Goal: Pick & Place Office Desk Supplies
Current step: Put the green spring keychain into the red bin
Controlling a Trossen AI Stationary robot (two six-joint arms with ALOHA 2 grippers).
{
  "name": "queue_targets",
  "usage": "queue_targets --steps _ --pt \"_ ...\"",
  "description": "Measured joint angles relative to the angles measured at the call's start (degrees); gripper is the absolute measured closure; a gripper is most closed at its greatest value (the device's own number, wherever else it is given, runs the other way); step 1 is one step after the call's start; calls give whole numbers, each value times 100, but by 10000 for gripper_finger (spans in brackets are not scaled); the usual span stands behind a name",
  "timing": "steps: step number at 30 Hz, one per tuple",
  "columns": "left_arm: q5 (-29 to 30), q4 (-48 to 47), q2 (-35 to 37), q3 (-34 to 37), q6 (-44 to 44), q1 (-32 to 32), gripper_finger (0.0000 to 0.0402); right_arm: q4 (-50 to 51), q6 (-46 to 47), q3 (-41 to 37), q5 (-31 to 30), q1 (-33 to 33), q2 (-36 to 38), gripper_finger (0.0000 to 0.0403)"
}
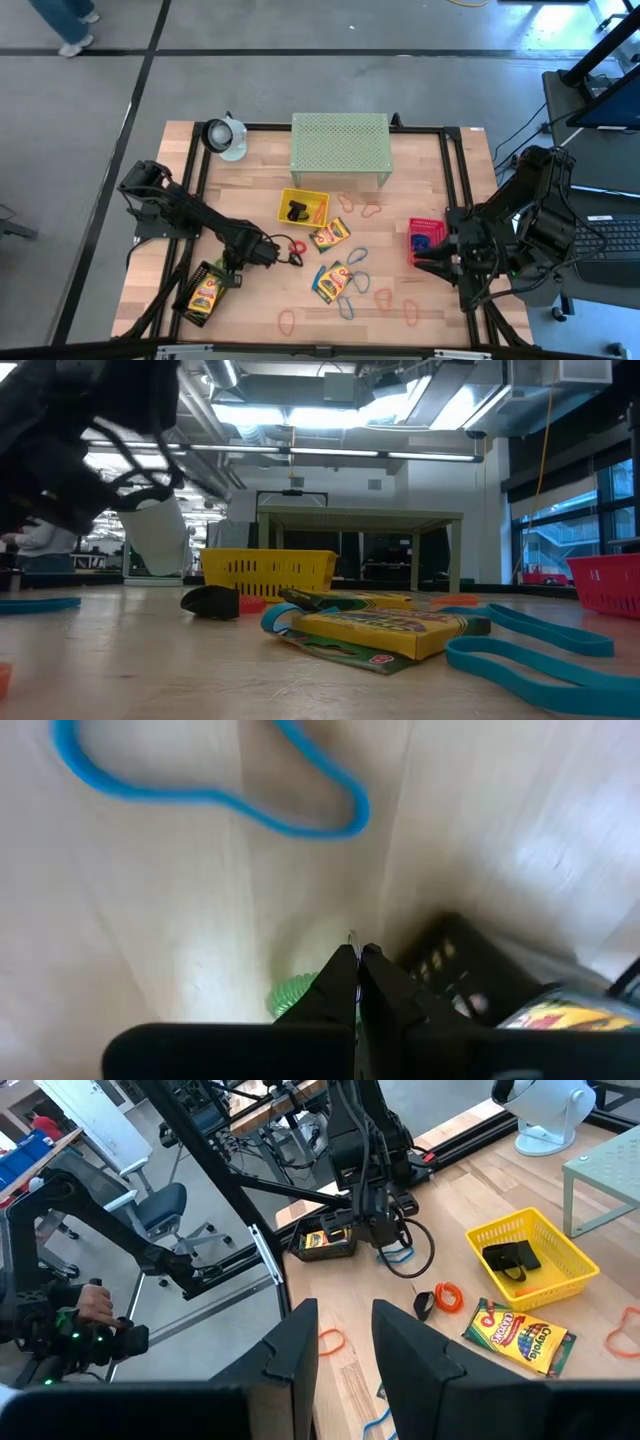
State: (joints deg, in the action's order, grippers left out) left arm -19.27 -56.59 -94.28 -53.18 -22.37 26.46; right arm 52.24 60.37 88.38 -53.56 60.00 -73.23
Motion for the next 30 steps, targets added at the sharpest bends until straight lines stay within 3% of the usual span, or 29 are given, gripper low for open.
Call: queue_targets --steps 13,23,26,30 --pt "1057 -125 0 -1149 -55 -328 400 -1 -88 0 -100 1 17 305" --pt "2021 -445 0 -3123 301 -704 400 -1 -91 0 -111 -1 17 305" --pt "2235 -130 2 -3636 452 -912 400 1 -99 0 -279 1 17 305" --pt "2101 972 2 -3979 461 -1267 400 100 -86 0 -505 -1 16 305"
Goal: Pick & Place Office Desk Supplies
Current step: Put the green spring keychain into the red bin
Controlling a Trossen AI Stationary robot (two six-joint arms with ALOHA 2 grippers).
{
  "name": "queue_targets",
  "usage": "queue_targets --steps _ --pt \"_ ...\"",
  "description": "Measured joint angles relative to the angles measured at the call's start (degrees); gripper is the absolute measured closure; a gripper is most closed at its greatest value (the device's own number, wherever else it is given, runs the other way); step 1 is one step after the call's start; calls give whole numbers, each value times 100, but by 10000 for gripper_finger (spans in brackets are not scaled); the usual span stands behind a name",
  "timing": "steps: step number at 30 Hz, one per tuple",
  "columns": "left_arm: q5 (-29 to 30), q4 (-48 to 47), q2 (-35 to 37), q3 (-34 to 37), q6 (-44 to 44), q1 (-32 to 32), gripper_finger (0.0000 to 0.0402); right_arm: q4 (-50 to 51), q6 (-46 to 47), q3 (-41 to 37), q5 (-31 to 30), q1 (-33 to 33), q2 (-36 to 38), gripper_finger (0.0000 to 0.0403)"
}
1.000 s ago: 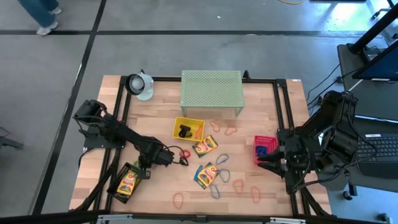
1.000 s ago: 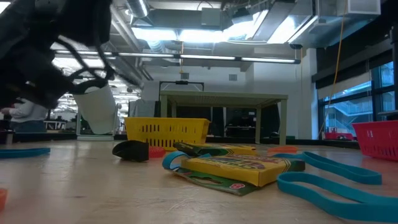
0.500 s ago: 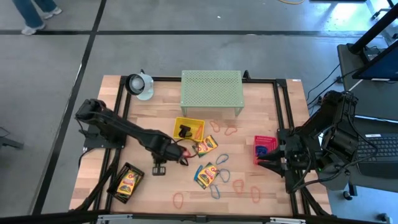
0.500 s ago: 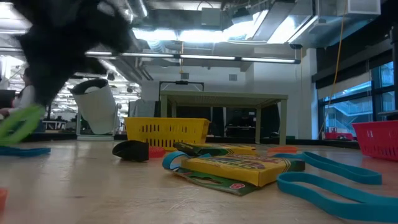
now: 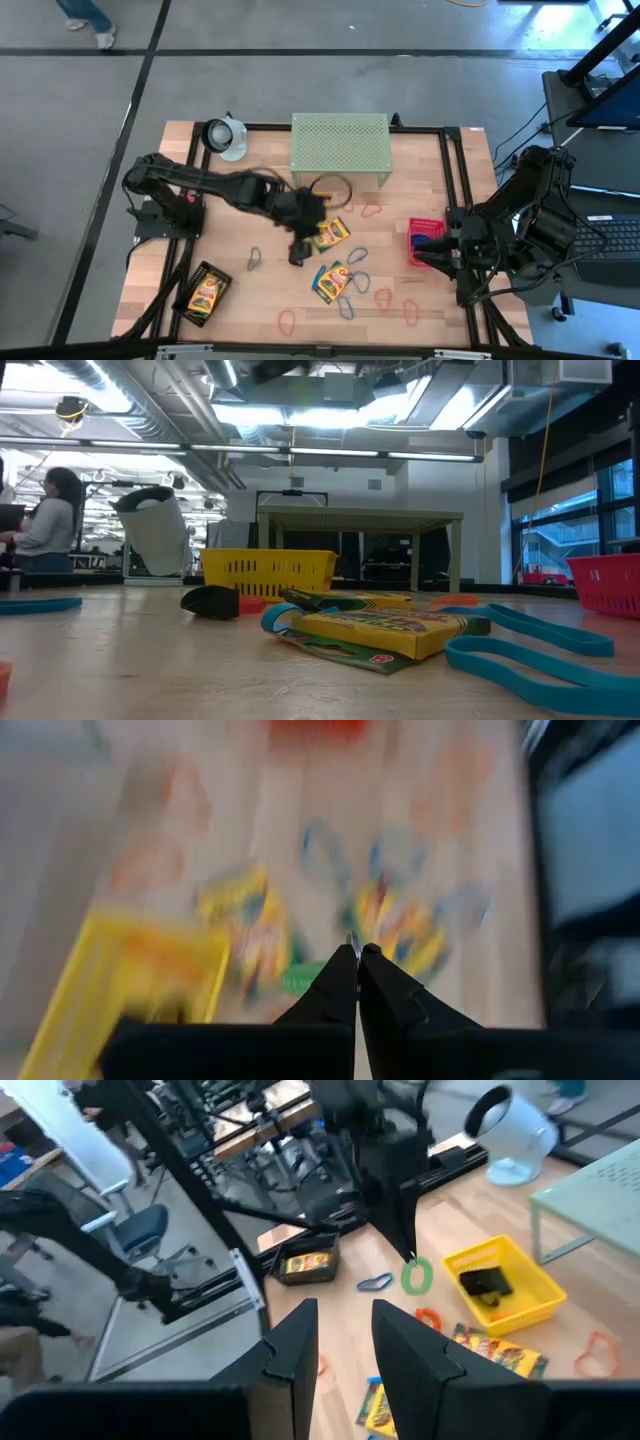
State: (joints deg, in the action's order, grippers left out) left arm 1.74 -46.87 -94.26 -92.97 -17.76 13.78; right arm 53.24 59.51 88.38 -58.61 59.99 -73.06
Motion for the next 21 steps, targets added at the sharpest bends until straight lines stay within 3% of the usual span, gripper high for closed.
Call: queue_targets --steps 6,12,21 --pt "-356 994 0 -308 -69 -334 400 190 34 0 -459 -336 -231 305" --pt "-678 1788 0 -436 -202 -487 400 186 -265 2 107 -991 -445 299" --pt "-732 2660 0 -444 -254 -612 400 136 -290 2 564 -1840 -812 195"
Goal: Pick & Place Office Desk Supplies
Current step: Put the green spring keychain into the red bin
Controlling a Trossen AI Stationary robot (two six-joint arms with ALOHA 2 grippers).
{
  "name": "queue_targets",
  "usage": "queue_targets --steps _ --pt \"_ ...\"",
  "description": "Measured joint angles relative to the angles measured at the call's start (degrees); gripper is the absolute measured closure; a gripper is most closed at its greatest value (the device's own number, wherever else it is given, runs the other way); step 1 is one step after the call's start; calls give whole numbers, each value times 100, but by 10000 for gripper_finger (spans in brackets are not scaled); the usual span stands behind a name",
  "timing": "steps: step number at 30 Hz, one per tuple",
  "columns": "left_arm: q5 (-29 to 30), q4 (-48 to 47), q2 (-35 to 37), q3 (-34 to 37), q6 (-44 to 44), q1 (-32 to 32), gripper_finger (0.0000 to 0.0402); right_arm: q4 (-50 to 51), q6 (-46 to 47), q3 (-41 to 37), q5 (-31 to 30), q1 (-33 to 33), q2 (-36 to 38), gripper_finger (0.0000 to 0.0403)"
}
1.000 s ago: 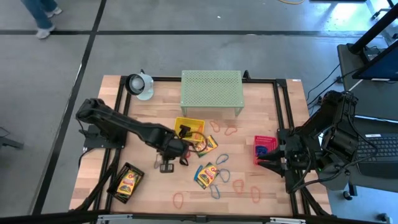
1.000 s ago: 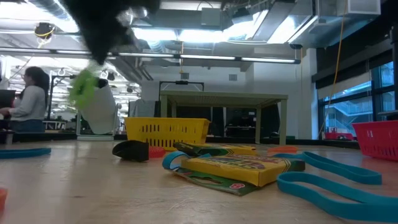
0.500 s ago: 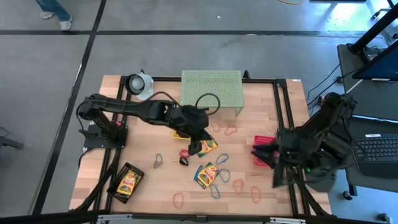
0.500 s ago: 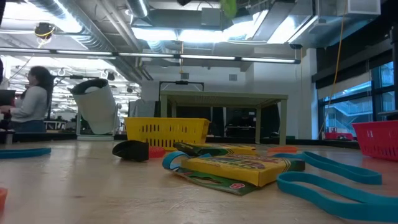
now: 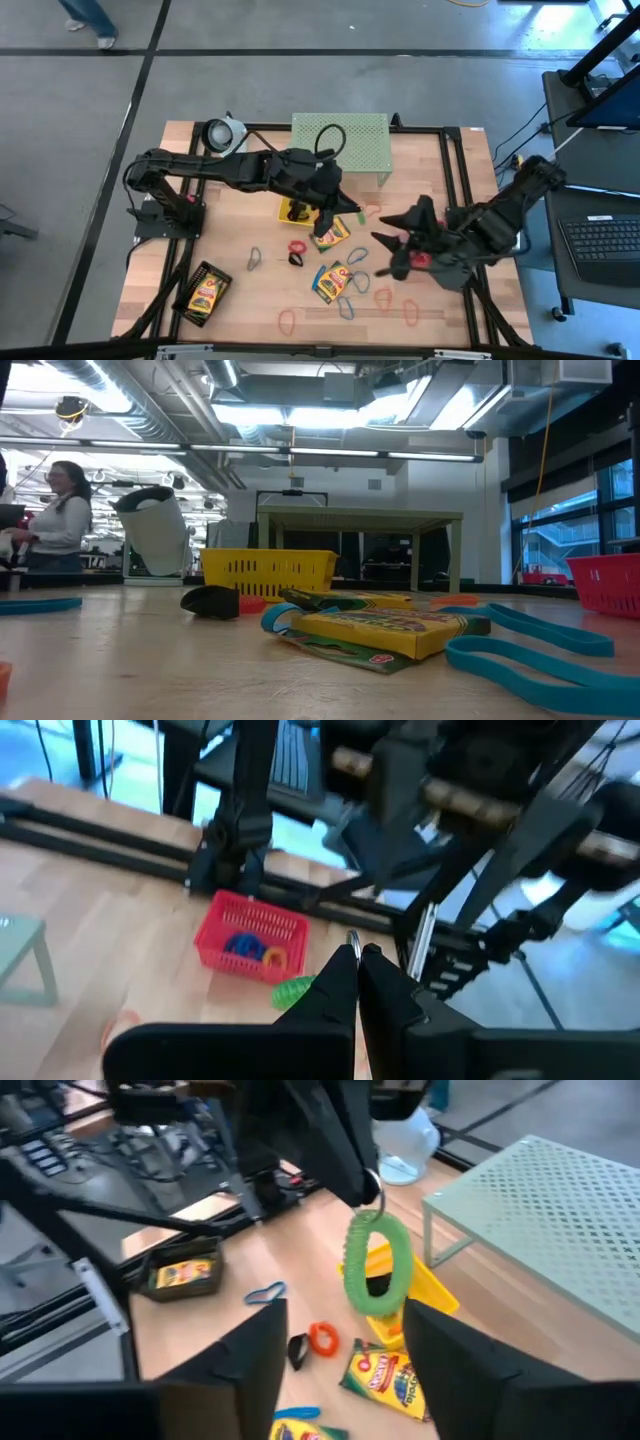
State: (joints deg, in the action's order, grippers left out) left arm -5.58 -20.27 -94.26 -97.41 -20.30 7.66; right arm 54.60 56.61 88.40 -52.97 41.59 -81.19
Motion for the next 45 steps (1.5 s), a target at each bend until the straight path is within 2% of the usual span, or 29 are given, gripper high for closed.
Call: queue_targets --steps 4,7,18,23,28,30,32,38,42,45 --pt "-7 119 0 0 40 -37 400 -14 16 -2 99 -327 -168 160" --pt "-85 148 0 0 35 -37 400 -94 6 -2 107 -504 -216 154" --pt "-439 390 -2 0 14 -41 400 -238 -27 -2 292 -906 -300 191" --pt "-466 385 -2 0 0 -53 400 -253 -51 -2 307 -998 -300 252" --pt "-466 382 -2 0 -6 -109 400 -320 -309 -2 304 -999 -300 364" --pt "-464 382 -2 0 -6 -112 400 -341 -460 -2 306 -999 -300 392" --pt "-468 383 -2 0 -8 -135 400 -413 -456 -2 306 -992 -300 383" --pt "-468 382 -2 2 -12 -170 400 -589 -672 -2 426 -828 -300 318" --pt "-455 387 -2 1 -16 -185 400 -635 -760 -2 699 -786 -300 259" --pt "-455 422 -2 2 -31 -184 400 -686 -614 -2 655 -785 -300 209"
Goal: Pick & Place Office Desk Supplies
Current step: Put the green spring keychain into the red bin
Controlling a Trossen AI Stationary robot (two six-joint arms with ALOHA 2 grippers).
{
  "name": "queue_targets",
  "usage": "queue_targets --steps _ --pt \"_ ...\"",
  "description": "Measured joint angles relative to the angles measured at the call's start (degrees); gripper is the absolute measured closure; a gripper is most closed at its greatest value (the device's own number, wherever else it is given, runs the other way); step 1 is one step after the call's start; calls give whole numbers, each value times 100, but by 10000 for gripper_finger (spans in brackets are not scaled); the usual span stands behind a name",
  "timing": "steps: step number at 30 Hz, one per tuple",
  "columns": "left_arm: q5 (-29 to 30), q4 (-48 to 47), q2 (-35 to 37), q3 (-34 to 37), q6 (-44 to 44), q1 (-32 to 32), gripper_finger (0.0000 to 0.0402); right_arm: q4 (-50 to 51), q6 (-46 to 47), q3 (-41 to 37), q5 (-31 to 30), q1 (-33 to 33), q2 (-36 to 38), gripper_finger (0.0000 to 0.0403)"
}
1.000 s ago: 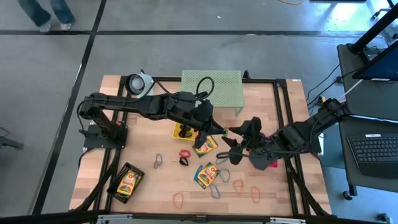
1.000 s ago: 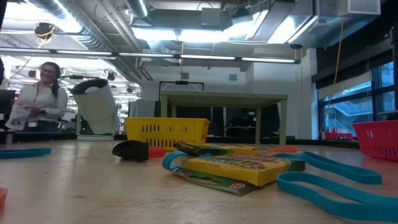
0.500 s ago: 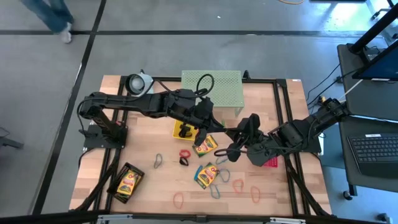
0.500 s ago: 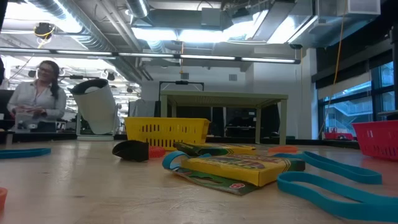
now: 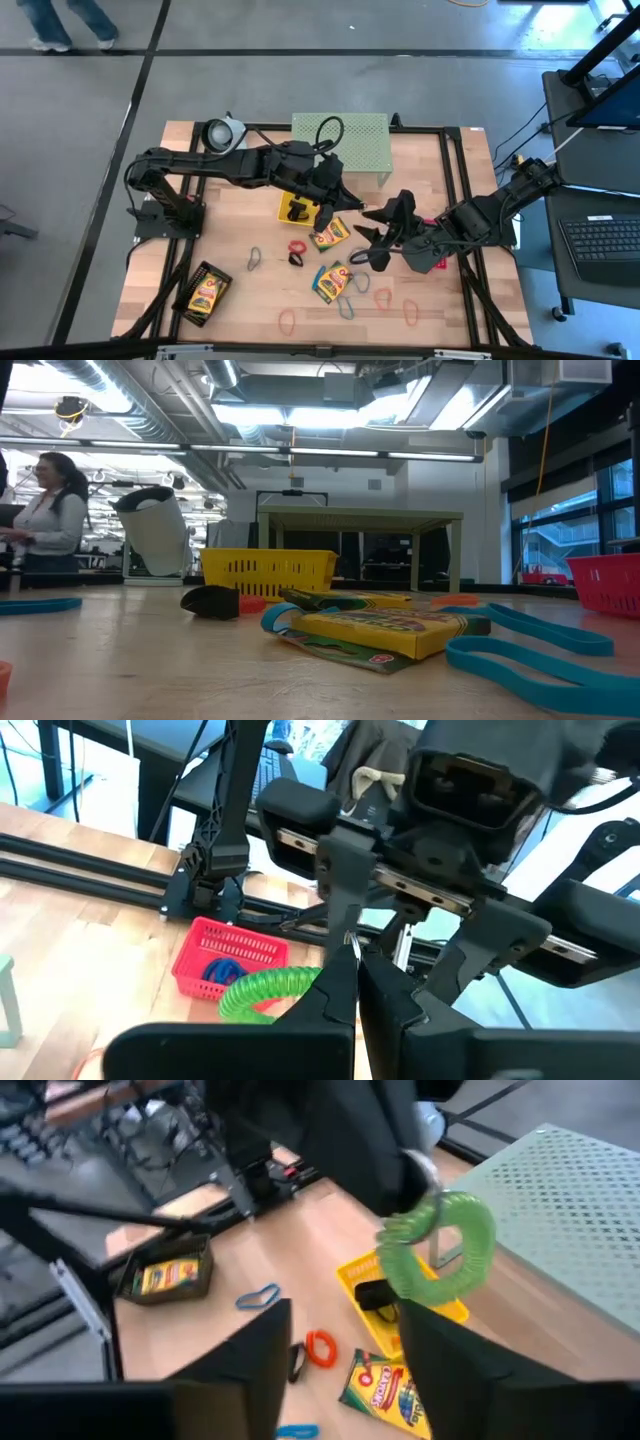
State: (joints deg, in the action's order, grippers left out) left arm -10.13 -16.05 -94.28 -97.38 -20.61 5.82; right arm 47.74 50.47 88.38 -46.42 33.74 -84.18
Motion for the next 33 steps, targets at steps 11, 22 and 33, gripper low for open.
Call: queue_targets --steps 11,22,33 --pt "-111 89 0 0 -287 0 400 1 314 0 -504 -2 18 156" --pt "-202 304 0 0 -430 7 400 1 199 0 -530 -37 26 203" --pt "-420 337 0 0 -474 44 400 3 -13 0 -351 -164 26 244"
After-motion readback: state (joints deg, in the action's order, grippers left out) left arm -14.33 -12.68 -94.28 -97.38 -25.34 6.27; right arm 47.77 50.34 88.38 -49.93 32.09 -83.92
